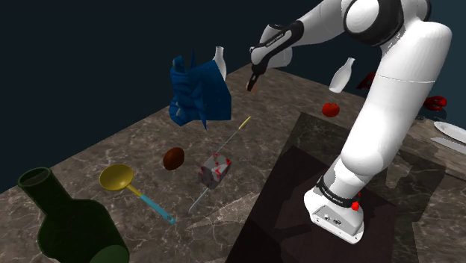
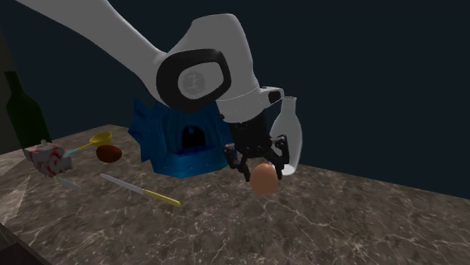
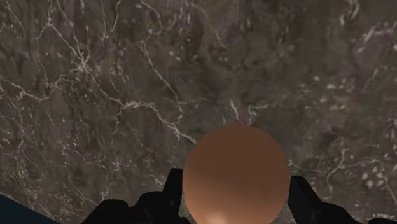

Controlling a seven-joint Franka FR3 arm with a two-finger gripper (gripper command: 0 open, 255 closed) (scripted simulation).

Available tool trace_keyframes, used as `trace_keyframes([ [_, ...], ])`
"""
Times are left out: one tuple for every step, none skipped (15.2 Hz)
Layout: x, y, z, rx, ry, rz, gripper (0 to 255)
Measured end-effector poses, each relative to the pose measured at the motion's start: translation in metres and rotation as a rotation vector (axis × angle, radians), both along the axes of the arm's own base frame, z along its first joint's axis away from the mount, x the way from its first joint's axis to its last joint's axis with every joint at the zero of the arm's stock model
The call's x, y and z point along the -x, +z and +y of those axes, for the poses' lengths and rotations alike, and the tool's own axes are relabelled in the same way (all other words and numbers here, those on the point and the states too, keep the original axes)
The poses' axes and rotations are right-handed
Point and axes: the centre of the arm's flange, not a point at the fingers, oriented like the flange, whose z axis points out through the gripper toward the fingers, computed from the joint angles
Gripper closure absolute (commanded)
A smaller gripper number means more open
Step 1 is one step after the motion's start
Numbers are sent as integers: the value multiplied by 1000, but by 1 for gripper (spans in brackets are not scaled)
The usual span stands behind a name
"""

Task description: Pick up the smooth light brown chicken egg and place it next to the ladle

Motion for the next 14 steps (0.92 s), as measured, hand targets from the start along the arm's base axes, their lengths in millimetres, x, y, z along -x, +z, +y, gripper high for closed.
trace_keyframes([
  [0,5,0,0,0,0,255],
  [0,11,0,0,0,0,255],
  [0,17,-1,0,0,0,255],
  [1,22,-1,0,0,0,255],
  [0,26,-1,0,0,0,255],
  [0,32,-2,0,0,0,255],
  [0,38,-1,0,0,0,255],
  [0,43,-1,0,0,0,255],
  [0,48,-1,0,0,0,255],
  [1,54,-1,0,0,0,255],
  [-1,59,0,0,0,0,255],
  [0,63,-1,0,0,0,255],
  [0,68,-2,0,0,0,255],
  [0,74,0,0,0,0,255],
])
